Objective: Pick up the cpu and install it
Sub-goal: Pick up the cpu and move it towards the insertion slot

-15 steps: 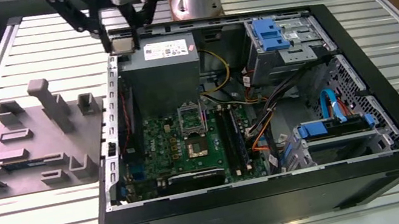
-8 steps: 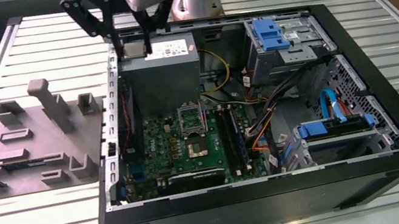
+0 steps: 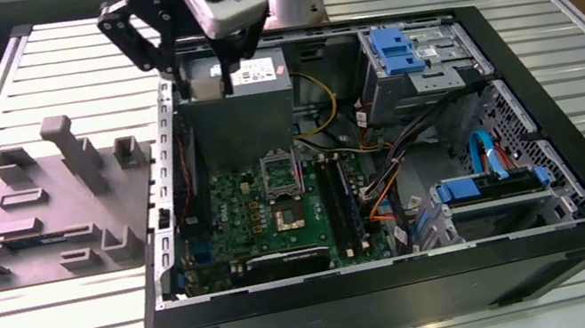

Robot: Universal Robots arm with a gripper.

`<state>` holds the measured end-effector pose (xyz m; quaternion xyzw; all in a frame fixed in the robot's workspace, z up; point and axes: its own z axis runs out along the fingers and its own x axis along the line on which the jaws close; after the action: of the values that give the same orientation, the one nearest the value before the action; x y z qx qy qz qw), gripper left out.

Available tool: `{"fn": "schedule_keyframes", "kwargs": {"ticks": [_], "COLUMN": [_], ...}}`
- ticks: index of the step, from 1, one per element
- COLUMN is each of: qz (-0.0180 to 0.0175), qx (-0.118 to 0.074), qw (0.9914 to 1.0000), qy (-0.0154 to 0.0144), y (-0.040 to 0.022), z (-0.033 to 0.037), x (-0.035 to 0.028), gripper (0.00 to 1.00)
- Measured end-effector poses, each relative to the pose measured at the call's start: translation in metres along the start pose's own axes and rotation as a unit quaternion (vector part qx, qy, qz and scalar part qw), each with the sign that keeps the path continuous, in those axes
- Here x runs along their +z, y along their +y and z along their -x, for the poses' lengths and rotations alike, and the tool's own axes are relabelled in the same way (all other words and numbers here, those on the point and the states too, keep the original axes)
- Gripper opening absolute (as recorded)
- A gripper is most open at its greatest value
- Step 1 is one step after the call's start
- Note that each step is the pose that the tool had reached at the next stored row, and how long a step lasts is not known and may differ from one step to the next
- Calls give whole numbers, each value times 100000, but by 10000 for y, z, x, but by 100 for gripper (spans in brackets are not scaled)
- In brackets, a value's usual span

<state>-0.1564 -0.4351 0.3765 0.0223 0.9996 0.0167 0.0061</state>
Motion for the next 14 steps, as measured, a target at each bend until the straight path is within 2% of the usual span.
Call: {"fn": "schedule_keyframes", "kwargs": {"ticks": [6, 8, 14], "qz": [2, 5, 6], "qx": [-8, -4, -6], "qw": [100000, 100000, 100000], "qy": [0, -1, -1], "y": [7, 5, -80], "z": [259, 326, 390], "x": [30, 40, 82], "gripper": [47, 47, 47]}}
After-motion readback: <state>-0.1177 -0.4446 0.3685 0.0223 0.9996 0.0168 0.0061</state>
